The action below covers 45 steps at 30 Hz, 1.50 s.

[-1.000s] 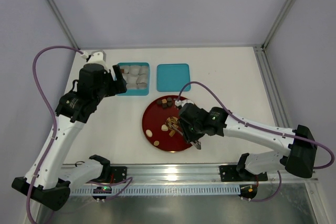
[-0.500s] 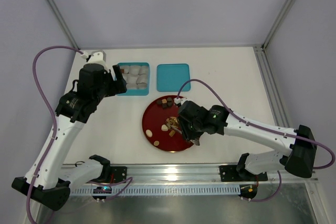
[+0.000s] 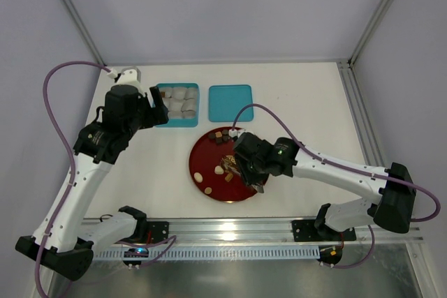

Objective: Pack the chocolate

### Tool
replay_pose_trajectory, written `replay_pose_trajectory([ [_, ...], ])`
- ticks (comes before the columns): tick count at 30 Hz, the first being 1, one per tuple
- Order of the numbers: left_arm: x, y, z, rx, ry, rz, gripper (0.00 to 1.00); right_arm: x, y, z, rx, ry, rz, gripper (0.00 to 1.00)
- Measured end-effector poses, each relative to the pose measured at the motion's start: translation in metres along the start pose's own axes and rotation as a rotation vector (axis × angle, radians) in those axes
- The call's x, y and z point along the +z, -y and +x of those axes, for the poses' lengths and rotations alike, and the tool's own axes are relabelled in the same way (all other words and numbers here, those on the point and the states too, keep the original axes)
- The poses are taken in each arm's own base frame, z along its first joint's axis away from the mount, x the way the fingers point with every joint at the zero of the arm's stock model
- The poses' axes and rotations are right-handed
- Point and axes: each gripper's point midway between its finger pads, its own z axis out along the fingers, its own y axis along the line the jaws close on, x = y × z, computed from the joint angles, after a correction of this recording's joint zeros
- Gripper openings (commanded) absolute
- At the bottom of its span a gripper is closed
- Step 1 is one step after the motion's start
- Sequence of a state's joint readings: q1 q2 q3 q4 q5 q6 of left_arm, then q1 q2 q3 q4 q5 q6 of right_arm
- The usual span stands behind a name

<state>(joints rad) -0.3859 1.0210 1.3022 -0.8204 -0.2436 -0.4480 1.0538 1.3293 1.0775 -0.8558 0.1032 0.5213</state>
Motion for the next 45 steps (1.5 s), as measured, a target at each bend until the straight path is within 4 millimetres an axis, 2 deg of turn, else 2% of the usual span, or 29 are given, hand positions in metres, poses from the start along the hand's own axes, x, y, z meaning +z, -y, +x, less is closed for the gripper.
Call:
replay_pose_trajectory([
  [17, 0.001, -0.001, 0.002, 0.002, -0.005, -0.002, 0.8, -0.018, -0.001, -0.031, 0.005, 0.051, 0.014, 0.32],
  [21, 0.001, -0.001, 0.002, 0.003, -0.005, -0.002, 0.8, -0.023, 0.002, -0.048, 0.014, 0.067, 0.018, 0.32],
  [26, 0.001, -0.001, 0.002, 0.004, -0.005, -0.002, 0.8, -0.034, 0.006, -0.097, 0.035, 0.13, 0.015, 0.32],
  [32, 0.0, -0.001, 0.002, 0.009, -0.005, -0.001, 0.8, -0.034, 0.009, -0.175, 0.028, 0.224, 0.022, 0.31],
  [41, -0.007, 0.003, -0.009, 0.008, 0.02, 0.017, 0.81, 0.009, 0.003, -0.295, -0.006, 0.365, 0.028, 0.31],
  [43, -0.008, 0.004, -0.011, 0.009, 0.024, 0.02, 0.81, 0.022, 0.003, -0.311, -0.015, 0.391, 0.026, 0.32],
  [45, -0.009, 0.004, -0.013, 0.013, 0.028, 0.022, 0.81, 0.035, 0.005, -0.318, -0.017, 0.402, 0.027, 0.32],
])
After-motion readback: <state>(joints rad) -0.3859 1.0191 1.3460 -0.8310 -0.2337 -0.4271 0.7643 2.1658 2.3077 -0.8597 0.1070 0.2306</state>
